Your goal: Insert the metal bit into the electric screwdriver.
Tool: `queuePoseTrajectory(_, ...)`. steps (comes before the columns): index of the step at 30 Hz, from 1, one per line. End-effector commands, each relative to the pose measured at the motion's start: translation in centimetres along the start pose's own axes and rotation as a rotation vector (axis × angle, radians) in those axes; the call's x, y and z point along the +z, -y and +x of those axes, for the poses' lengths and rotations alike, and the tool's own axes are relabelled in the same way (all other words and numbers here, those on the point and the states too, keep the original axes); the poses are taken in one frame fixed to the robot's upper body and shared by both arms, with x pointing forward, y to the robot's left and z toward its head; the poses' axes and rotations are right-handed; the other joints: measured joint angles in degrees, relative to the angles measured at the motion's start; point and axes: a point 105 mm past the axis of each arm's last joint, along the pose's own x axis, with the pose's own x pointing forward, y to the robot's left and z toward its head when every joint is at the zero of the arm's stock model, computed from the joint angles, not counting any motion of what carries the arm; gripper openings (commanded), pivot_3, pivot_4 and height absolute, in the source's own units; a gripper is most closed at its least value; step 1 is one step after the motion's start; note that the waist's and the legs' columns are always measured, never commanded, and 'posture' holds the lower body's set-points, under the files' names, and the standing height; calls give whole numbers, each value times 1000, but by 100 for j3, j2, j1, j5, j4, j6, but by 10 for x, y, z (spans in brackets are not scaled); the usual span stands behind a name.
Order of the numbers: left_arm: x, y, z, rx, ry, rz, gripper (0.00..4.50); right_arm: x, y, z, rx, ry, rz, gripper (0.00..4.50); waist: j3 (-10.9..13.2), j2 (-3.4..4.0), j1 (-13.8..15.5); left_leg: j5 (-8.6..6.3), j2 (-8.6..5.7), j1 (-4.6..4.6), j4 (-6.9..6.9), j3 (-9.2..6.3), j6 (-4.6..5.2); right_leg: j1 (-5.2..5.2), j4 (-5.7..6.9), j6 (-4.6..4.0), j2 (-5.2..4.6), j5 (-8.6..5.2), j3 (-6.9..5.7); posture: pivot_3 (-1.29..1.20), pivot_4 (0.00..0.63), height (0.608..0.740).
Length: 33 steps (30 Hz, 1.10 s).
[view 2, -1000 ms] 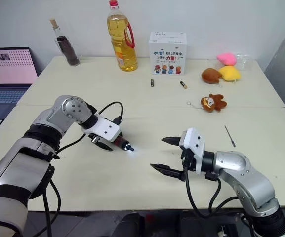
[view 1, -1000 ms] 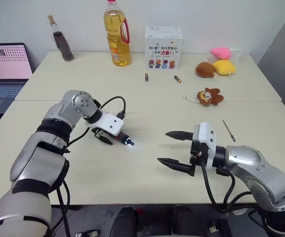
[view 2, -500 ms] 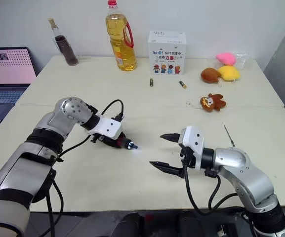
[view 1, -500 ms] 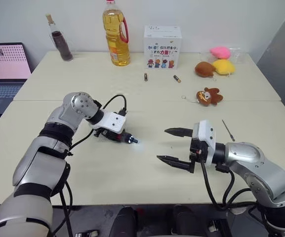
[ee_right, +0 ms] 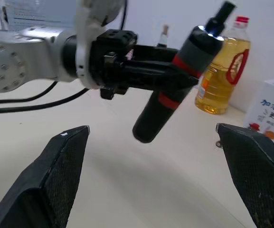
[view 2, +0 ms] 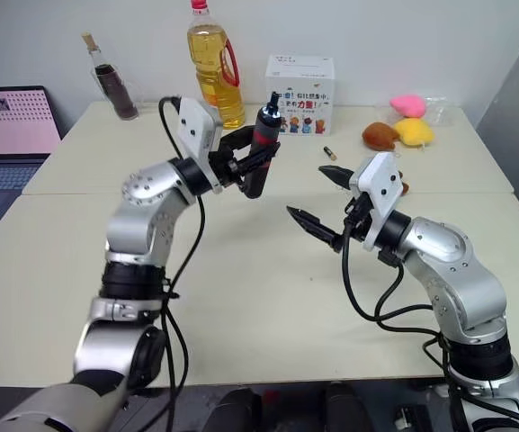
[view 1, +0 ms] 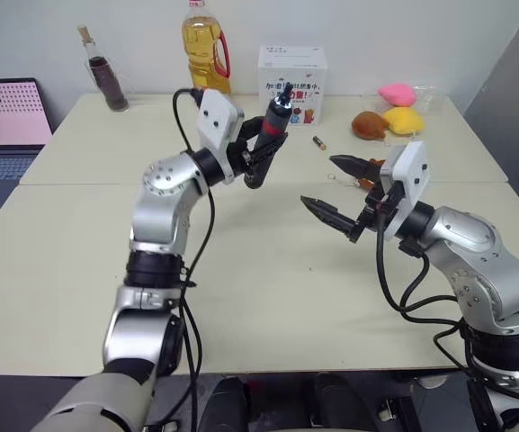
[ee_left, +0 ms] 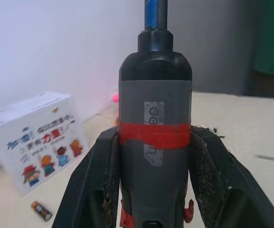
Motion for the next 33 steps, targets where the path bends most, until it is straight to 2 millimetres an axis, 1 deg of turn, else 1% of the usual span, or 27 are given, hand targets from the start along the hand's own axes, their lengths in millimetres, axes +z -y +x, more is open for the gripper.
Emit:
queuePoseTrajectory(1,13,-4,-3,222,144,30,1667,8,17,-6,-78,28,-50,4500,0,0,23,0,-1,-1,0,1,0,0,0,0,-2,0,0,0,150,740)
queuePoseTrajectory(2,8,-1,-3,239,142,3,1667,6,19,-9,-87,19,-43,4500,1,-1,28,0,-2,-2,1,1,0,0,0,0,-3,0,0,0,150,740)
queuePoseTrajectory(4,-10,13,-6,263,116,5,1667,-8,32,-19,-143,-37,-21,4500,0,-1,31,0,-5,-3,1,9,0,0,-1,0,-3,1,-1,0,150,740)
queuePoseTrajectory(5,-16,18,-9,282,112,-3,1667,-13,39,-24,-172,-63,-10,4500,-1,0,33,0,-5,-2,1,12,0,1,-1,0,-3,0,0,0,150,740)
queuePoseTrajectory(7,-22,27,-14,298,111,-25,1667,-23,52,-35,-215,-113,-2,4500,-2,-1,40,0,-4,-2,-1,20,0,4,-6,0,-9,1,1,0,150,740)
queuePoseTrajectory(11,-30,38,-21,312,93,-41,1667,-44,73,-53,-289,-241,-14,4500,-2,-1,43,0,-4,-2,0,30,0,4,-5,0,-12,1,5,0,150,740)
queuePoseTrajectory(12,-32,39,-23,318,87,-45,1667,-50,79,-59,-313,-276,-4,4500,-2,-1,42,0,-5,-1,0,34,0,4,-4,0,-11,1,4,0,150,740)
queuePoseTrajectory(14,-37,38,-28,336,69,-53,1667,-69,93,-74,-362,-397,9,4500,-3,0,41,0,-6,0,0,40,0,4,-4,0,-7,1,5,0,150,740)
queuePoseTrajectory(16,-43,35,-33,358,49,-69,1667,-84,103,-89,-376,-507,3,4500,-3,1,42,0,-6,2,-1,49,1,3,-4,0,-8,1,10,0,150,740)
queuePoseTrajectory(20,-48,34,-38,367,26,-64,1667,-96,115,-104,-368,-606,-2,4500,-4,2,38,0,-7,11,-5,65,1,4,-4,0,-3,1,27,0,150,740)
queuePoseTrajectory(22,-55,34,-45,372,-9,-58,1667,-106,127,-113,-371,-673,70,4500,-4,2,20,0,-7,15,-7,71,1,3,-4,0,2,1,49,0,150,740)
queuePoseTrajectory(25,-65,39,-52,358,-57,-53,1667,-117,140,-120,-398,-728,145,4500,-5,4,17,-1,-8,36,-15,99,2,4,0,-1,6,1,84,0,150,740)
queuePoseTrajectory(27,-70,43,-57,350,-87,-53,1667,-123,145,-122,-402,-754,174,4500,-6,6,17,-1,-7,39,-15,103,2,4,-1,-1,7,1,88,0,150,740)
queuePoseTrajectory(33,-74,51,-79,350,-134,-59,1667,-137,143,-114,-347,-805,270,4500,-12,16,21,-1,-3,47,-19,108,2,5,-2,0,4,1,110,0,150,740)
